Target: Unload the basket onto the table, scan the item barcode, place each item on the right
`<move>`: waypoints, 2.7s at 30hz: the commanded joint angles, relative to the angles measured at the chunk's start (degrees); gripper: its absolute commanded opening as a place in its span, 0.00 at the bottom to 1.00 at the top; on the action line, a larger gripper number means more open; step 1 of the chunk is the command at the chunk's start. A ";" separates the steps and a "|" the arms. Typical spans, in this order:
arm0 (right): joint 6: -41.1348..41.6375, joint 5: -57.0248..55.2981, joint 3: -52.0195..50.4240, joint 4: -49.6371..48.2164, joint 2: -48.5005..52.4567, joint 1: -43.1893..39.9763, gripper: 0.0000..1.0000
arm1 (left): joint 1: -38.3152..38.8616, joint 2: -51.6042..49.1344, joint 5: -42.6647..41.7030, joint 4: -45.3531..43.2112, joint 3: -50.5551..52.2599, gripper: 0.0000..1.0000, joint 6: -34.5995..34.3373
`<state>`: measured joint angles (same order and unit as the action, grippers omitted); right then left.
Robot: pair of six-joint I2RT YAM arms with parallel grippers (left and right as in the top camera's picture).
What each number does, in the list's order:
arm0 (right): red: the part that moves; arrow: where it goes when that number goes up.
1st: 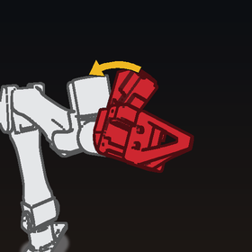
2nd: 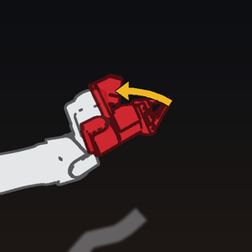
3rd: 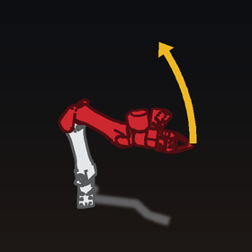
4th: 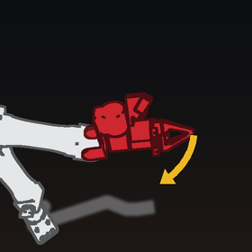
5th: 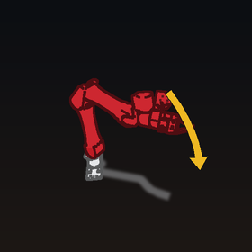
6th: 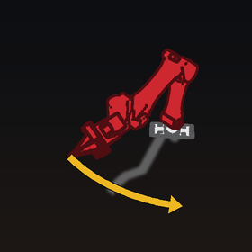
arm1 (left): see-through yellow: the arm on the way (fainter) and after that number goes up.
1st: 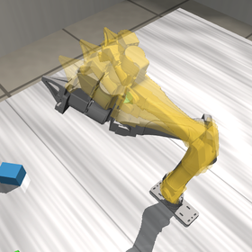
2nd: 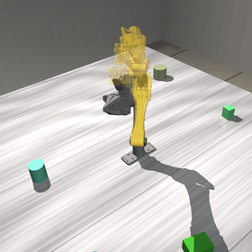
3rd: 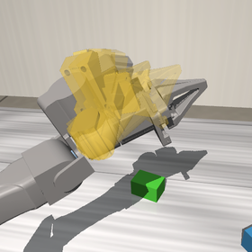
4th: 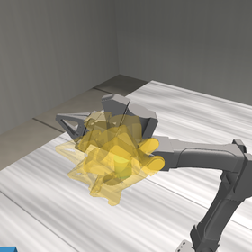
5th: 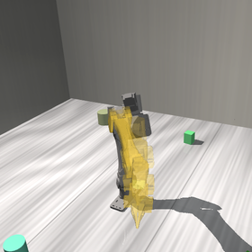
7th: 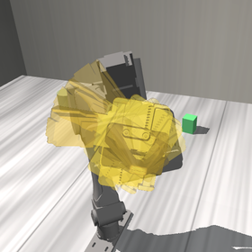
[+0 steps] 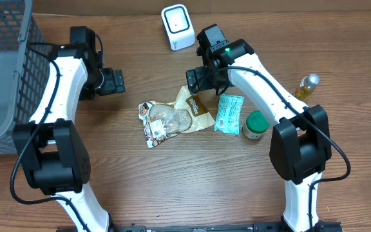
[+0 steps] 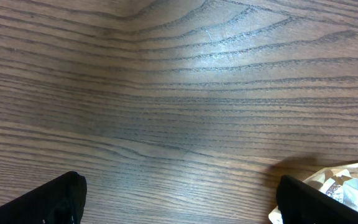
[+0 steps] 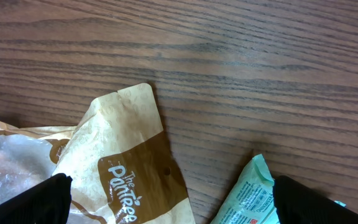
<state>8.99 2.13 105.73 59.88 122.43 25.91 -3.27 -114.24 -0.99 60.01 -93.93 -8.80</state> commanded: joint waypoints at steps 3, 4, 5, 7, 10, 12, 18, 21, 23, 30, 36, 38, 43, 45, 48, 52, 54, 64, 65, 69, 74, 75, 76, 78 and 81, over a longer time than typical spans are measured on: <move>0.20 -0.42 -0.04 -0.26 0.11 0.00 1.00 | -0.04 1.92 0.55 -0.09 -1.05 0.99 -0.42; 0.20 -0.42 -0.04 -0.26 0.11 0.00 1.00 | -0.04 1.92 0.52 -0.09 -1.05 1.00 -0.42; 0.20 -0.42 -0.04 -0.26 0.11 0.00 1.00 | -0.04 1.92 0.52 -0.09 -1.05 1.00 -0.42; 0.20 -0.42 -0.04 -0.26 0.11 0.00 1.00 | -0.04 1.92 0.55 -0.09 -1.05 1.00 -0.42; 0.22 -0.42 -0.04 -0.26 0.11 0.00 1.00 | -0.04 1.62 0.37 -0.09 -1.05 1.00 -0.39; 0.20 -0.42 -0.04 -0.26 0.11 0.00 1.00 | -0.09 1.49 0.37 -0.09 -1.05 1.00 -0.42; 0.22 -0.42 -0.04 -0.26 0.11 0.00 1.00 | 0.46 1.53 0.35 -0.09 -1.05 1.00 -0.42; 0.20 -0.42 -0.04 -0.26 0.11 0.00 1.00 | 2.40 2.75 0.37 -0.09 -1.05 1.00 -0.39; 0.20 -0.42 -0.04 -0.26 0.11 0.00 1.00 | 4.22 4.98 0.37 -0.07 -1.05 1.00 -0.42; 0.22 -0.42 -0.04 -0.26 0.11 0.00 1.00 | 13.29 19.52 0.37 -0.04 -1.05 1.00 -0.42; 0.20 -0.42 -0.04 -0.26 0.11 0.00 1.00 | 16.83 32.83 0.35 -0.04 -1.05 1.00 -0.42; 0.20 -0.42 -0.04 -0.26 0.11 0.00 1.00 | 16.81 36.46 0.35 -0.02 -1.05 1.00 -0.42; 0.20 -0.42 -0.04 -0.26 0.11 0.00 1.00 | 16.74 43.65 0.35 -0.02 -1.05 0.99 -0.42; 0.20 -0.42 -0.04 -0.26 0.11 0.00 1.00 | 16.74 45.05 0.37 -0.07 -1.05 1.00 -0.42; 0.22 -0.42 -0.04 -0.26 0.11 0.00 1.00 | 16.70 45.88 0.37 1.18 -0.96 1.00 -0.39; 0.20 -0.42 -0.04 -0.26 0.11 0.00 1.00 | 16.70 46.42 0.35 2.69 -0.94 0.99 -0.39; 0.22 -0.42 -0.04 -0.26 0.11 0.00 1.00 | 16.68 46.60 0.37 3.10 -0.94 0.99 -0.39; 0.20 -0.42 -0.04 -0.26 0.11 0.00 1.00 | 16.70 47.21 0.39 1.60 4.79 0.99 -0.39; 0.20 -0.42 -0.04 -0.26 0.11 0.00 1.00 | 16.70 47.67 0.37 0.35 6.86 1.00 -0.39; 0.22 -0.42 -0.04 -0.26 0.11 0.00 1.00 | 16.70 51.08 0.61 -4.11 16.81 0.99 -0.37; 0.20 -0.42 -0.04 -0.26 0.11 0.00 1.00 | 16.70 57.42 0.57 -4.55 30.08 1.00 -0.39; 0.20 -0.42 -0.04 -0.26 0.11 0.00 1.00 | 16.70 58.88 0.57 -4.63 33.00 1.00 -0.39; 0.20 -0.42 -0.04 -0.24 0.11 0.00 1.00 | 16.70 59.84 0.61 -4.85 34.86 1.00 -0.37; 0.20 -0.42 -0.04 -0.26 0.11 0.00 1.00 | 16.70 62.99 1.40 -5.92 40.89 1.00 -0.24; 0.20 -0.42 -0.04 -0.26 0.11 0.00 1.00 | 16.70 66.69 1.42 -7.43 47.01 1.00 -0.24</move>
<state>8.99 2.11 105.73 59.83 122.43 25.91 13.17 -51.07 -0.56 54.04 -52.01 -8.82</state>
